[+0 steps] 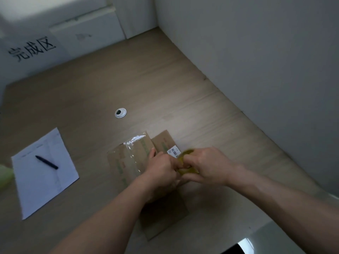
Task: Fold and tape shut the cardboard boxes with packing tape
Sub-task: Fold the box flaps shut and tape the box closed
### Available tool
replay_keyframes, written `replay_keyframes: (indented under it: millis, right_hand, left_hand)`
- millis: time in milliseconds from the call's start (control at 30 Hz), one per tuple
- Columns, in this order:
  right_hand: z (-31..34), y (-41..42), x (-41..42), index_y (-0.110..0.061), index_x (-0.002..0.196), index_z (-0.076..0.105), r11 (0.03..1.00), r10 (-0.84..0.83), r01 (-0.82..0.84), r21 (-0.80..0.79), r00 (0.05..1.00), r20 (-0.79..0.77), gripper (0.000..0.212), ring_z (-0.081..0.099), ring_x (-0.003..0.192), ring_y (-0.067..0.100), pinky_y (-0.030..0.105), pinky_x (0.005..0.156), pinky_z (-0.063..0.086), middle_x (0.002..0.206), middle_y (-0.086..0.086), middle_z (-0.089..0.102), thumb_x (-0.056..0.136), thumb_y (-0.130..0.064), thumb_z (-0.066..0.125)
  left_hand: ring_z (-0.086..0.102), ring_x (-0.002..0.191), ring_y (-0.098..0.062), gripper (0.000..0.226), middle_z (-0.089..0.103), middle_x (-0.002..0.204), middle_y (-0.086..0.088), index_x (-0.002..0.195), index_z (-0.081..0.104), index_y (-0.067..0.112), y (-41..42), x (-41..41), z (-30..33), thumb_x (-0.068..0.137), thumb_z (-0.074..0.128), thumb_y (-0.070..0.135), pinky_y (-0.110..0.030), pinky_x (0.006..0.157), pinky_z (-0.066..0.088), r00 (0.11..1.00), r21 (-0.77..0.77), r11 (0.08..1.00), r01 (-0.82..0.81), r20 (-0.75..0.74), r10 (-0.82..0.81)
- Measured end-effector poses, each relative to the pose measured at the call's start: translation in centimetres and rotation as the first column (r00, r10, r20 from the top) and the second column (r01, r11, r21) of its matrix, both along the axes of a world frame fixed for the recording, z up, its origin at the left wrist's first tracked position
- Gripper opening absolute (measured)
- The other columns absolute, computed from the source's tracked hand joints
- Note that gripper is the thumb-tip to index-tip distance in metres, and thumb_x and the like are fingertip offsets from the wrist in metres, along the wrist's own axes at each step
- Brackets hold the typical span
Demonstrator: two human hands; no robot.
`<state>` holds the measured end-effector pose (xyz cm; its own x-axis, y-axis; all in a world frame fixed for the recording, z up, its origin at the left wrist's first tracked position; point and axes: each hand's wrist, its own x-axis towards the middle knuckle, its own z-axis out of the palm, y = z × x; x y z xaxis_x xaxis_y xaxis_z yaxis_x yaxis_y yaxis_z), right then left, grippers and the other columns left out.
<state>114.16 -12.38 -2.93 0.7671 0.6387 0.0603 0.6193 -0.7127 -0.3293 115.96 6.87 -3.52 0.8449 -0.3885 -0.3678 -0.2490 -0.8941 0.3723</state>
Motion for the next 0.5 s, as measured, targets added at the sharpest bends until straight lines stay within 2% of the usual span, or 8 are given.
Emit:
replay_keyframes:
  millis: [67,133,167,233,300,367,433,500]
  right_hand:
    - [-0.3,-1.3,-1.5,-0.025,0.108,0.059,0.972,-0.153,0.144,0.188,0.987,0.039,0.036,0.061,0.099,0.019,0.03,0.074,0.053,0.109,-0.004,0.065,0.083,-0.052,0.062]
    - [-1.6,-3.9,-3.1,-0.021,0.119,0.06,0.865,-0.446,0.42,0.274,0.895,0.035,0.047,0.057,0.111,0.02,0.032,0.086,0.05,0.12,-0.001,0.062,0.078,-0.043,0.066]
    - [-2.4,-5.5,-4.1,-0.02,0.125,0.058,0.8,-0.575,0.564,0.205,0.818,-0.007,0.054,0.055,0.115,0.023,0.035,0.091,0.048,0.125,0.001,0.061,0.077,-0.041,0.069]
    - [-4.3,-8.0,-6.5,-0.024,0.139,0.048,0.693,-0.72,0.71,-0.125,0.686,-0.104,0.067,0.05,0.123,0.025,0.039,0.099,0.044,0.134,0.001,0.055,0.078,-0.044,0.069]
    - [-6.1,-9.2,-8.5,-0.03,0.145,0.038,0.646,-0.75,0.676,-0.353,0.649,-0.13,0.068,0.048,0.123,0.023,0.035,0.099,0.041,0.136,-0.002,0.051,0.084,-0.046,0.062]
    - [-7.1,-9.3,-9.6,-0.028,0.143,0.039,0.646,-0.746,0.665,-0.376,0.655,-0.122,0.056,0.05,0.116,0.023,0.033,0.092,0.043,0.127,-0.001,0.053,0.091,-0.039,0.054]
    - [-7.2,-8.7,-10.5,-0.026,0.14,0.045,0.643,-0.764,0.71,-0.287,0.621,-0.176,0.044,0.054,0.111,0.024,0.033,0.088,0.043,0.123,0.002,0.057,0.096,-0.031,0.048]
    - [-6.4,-7.4,-11.9,-0.022,0.133,0.054,0.617,-0.76,0.785,-0.062,0.572,-0.309,0.036,0.058,0.109,0.024,0.031,0.085,0.042,0.122,0.002,0.061,0.098,-0.023,0.049]
  left_hand:
    - [0.05,0.116,-0.01,0.023,0.07,0.095,0.019,0.097,0.072,0.047,0.0,-0.2,-0.4,0.074,0.071,0.044,-0.049,0.117,0.0,1.0,0.008,1.0,-0.017,0.024,0.017]
    - [0.053,0.109,-0.005,0.023,0.066,0.08,0.023,0.092,0.072,0.047,0.0,-0.2,-0.6,0.072,0.076,0.038,-0.045,0.117,-0.003,0.998,-0.037,0.997,-0.066,0.007,0.067]
    - [0.054,0.105,-0.001,0.02,0.065,0.076,0.024,0.086,0.07,0.048,0.0,-0.1,-0.7,0.071,0.079,0.039,-0.044,0.116,-0.005,0.995,-0.065,0.993,-0.097,-0.017,0.096]
    - [0.056,0.092,0.006,0.022,0.065,0.071,0.024,0.071,0.063,0.049,-0.1,0.1,-0.8,0.068,0.083,0.04,-0.041,0.115,-0.007,0.986,-0.11,0.982,-0.156,-0.074,0.149]
    - [0.055,0.082,0.011,0.026,0.063,0.065,0.024,0.066,0.06,0.048,-0.2,0.2,-1.0,0.067,0.085,0.04,-0.04,0.115,-0.006,0.979,-0.135,0.973,-0.188,-0.105,0.175]
    - [0.054,0.077,0.016,0.024,0.061,0.061,0.023,0.067,0.062,0.045,-0.2,0.2,-1.0,0.067,0.086,0.038,-0.04,0.115,-0.006,0.972,-0.145,0.967,-0.211,-0.138,0.191]
    - [0.052,0.072,0.018,0.023,0.061,0.06,0.022,0.068,0.064,0.043,-0.2,0.3,-0.8,0.067,0.086,0.036,-0.041,0.116,-0.006,0.966,-0.159,0.961,-0.228,-0.164,0.202]
    - [0.053,0.072,0.017,0.023,0.063,0.063,0.02,0.069,0.064,0.041,-0.1,0.3,-0.7,0.068,0.085,0.034,-0.042,0.117,-0.004,0.964,-0.177,0.956,-0.236,-0.165,0.208]
